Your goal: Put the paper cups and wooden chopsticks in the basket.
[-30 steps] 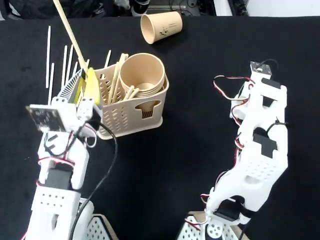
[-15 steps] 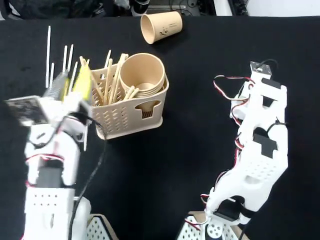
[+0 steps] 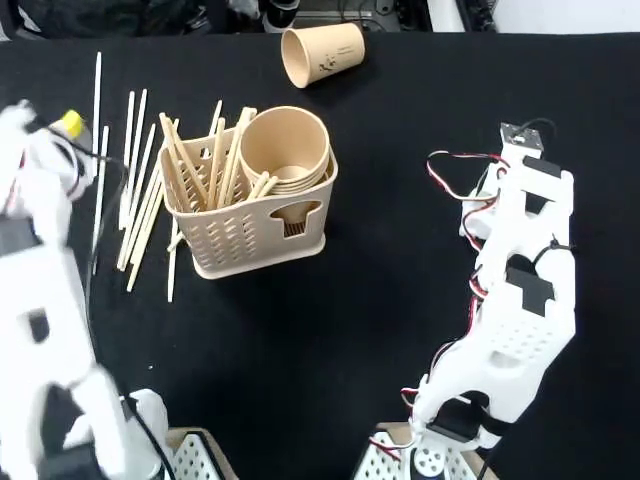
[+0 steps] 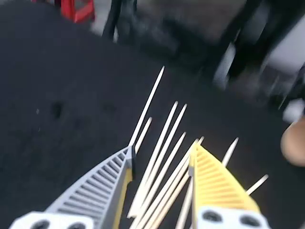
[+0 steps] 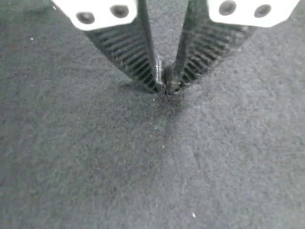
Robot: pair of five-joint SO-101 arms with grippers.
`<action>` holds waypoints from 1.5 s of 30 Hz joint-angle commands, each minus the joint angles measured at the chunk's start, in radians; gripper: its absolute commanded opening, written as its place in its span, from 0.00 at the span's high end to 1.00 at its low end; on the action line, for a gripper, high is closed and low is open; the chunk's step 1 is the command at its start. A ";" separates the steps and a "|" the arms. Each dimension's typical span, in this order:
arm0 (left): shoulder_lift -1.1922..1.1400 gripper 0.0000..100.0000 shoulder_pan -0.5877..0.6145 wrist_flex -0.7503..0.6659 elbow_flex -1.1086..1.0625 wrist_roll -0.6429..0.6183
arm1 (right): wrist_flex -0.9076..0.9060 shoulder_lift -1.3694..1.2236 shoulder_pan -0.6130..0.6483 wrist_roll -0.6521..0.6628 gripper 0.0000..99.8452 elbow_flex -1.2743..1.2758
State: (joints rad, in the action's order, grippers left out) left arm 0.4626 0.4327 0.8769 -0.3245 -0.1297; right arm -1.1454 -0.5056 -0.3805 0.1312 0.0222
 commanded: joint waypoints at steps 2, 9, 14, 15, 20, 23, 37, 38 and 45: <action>-0.348 0.80 0.005 0.110 0.291 0.132 | 0.003 0.024 0.000 0.002 0.99 0.005; -0.825 0.80 -0.005 0.238 0.674 0.233 | 0.003 0.024 0.000 0.002 0.99 0.005; -1.122 0.80 -0.015 0.350 1.007 0.258 | 0.003 0.024 0.000 0.002 0.99 0.005; -1.177 0.80 -0.018 0.381 1.082 0.258 | 0.003 0.024 0.000 0.002 0.99 0.005; -1.455 0.80 -0.044 0.523 1.414 0.258 | 0.003 0.024 0.000 0.002 0.99 0.005; -1.605 0.80 -0.061 0.603 1.596 0.261 | 0.003 0.024 0.000 0.002 0.99 0.005; -1.758 0.97 -0.067 0.884 1.986 0.405 | 0.003 0.024 0.000 0.000 0.99 0.005; -1.737 0.97 -0.062 0.884 1.986 0.404 | 0.003 0.024 0.000 0.000 0.99 0.005; -1.540 0.97 -0.065 0.888 1.943 0.284 | 0.005 0.024 0.003 0.000 0.99 0.005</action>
State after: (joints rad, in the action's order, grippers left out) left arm -1.2114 0.3667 1.7561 1.6318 0.2094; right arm -1.1454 -0.5056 -0.3805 0.1312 0.0222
